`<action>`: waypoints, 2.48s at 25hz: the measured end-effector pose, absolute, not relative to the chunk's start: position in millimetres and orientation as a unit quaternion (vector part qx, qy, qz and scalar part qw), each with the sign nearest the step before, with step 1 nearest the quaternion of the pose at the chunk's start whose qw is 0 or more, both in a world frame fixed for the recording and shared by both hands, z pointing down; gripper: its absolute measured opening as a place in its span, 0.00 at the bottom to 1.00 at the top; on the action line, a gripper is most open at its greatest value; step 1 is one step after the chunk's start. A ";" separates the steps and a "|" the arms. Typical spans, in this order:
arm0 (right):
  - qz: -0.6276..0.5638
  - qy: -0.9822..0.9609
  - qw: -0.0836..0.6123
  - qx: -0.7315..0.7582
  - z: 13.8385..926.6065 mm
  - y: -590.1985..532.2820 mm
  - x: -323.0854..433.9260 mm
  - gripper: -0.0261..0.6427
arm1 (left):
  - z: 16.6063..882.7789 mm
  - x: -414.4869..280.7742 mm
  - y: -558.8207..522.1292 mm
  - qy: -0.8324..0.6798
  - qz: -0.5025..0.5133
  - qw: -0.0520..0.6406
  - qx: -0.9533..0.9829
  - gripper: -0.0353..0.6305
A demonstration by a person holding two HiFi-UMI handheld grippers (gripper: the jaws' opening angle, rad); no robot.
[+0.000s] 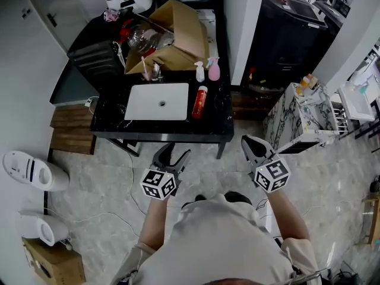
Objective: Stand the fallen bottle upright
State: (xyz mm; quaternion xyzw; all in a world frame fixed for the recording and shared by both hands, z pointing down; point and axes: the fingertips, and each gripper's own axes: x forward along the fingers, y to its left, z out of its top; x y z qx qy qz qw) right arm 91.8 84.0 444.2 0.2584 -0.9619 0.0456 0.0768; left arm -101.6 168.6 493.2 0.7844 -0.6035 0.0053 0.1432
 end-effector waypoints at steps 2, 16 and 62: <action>0.047 -0.961 0.077 0.263 444.8 86.3 89.1 0.09 | 493.2 -105.5 170.3 -0.601 0.007 0.144 0.786 0.48; 0.063 -0.956 0.092 0.270 461.7 69.0 74.3 0.09 | 507.4 -123.9 149.8 -0.596 0.011 0.161 0.787 0.48; 0.127 -0.970 0.120 0.170 532.3 -227.3 19.4 0.09 | 557.9 -139.7 -116.3 -0.649 0.077 0.223 0.723 0.50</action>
